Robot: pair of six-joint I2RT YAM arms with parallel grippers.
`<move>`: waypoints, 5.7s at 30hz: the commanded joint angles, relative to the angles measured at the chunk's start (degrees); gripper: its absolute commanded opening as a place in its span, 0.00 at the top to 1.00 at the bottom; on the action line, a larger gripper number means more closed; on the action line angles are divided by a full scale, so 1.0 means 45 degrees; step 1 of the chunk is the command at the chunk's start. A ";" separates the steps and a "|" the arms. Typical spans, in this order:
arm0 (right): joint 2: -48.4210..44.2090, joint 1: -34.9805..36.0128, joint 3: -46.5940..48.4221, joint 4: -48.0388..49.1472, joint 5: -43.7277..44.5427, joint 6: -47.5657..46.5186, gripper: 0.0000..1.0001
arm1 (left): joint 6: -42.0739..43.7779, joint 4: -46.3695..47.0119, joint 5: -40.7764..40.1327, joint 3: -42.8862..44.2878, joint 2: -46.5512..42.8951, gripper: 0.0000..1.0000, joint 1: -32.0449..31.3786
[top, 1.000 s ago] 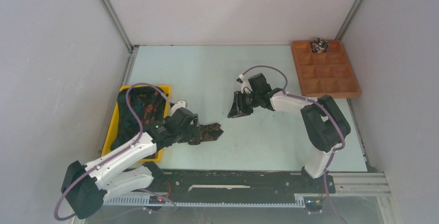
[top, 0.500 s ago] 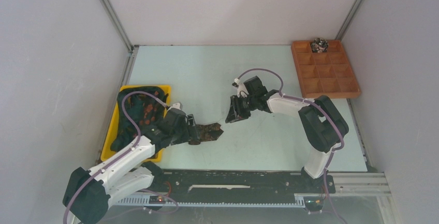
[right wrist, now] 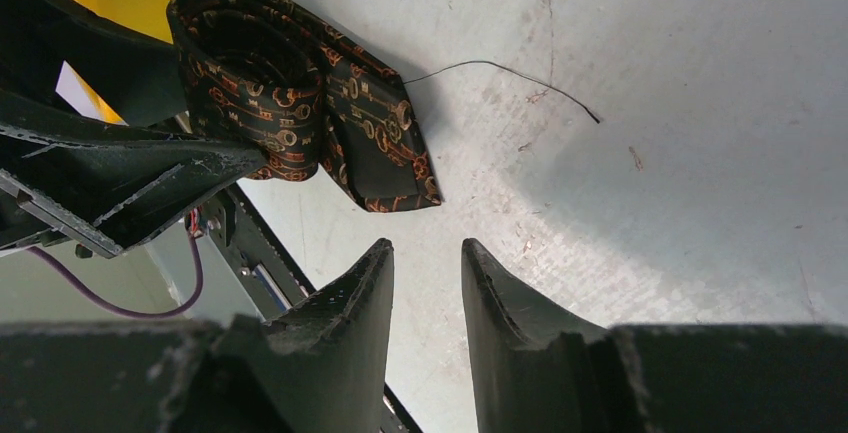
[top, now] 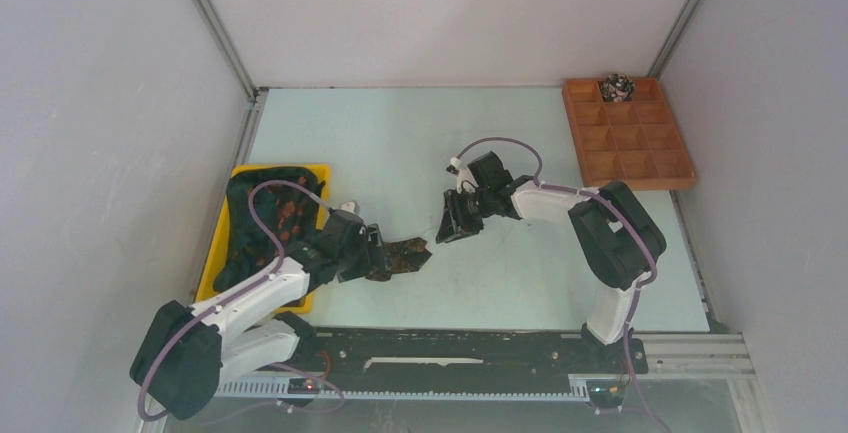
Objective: Roll the ties
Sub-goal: Roll the tie at the center of the board.
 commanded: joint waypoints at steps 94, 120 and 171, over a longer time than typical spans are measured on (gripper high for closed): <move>-0.0475 -0.1691 -0.0358 0.0848 0.0638 0.0570 0.71 | -0.0639 -0.9516 -0.8697 1.0736 0.9344 0.17 -0.5644; 0.3170 0.0525 0.6838 -0.1123 -0.0139 0.1439 0.72 | -0.2978 -0.5294 -0.6698 0.4133 0.2610 0.80 -0.5804; 0.6302 0.0439 0.9891 -0.2441 -0.0056 0.2142 0.52 | -0.1564 -0.2900 -0.5228 0.1450 -0.0685 0.98 -0.3583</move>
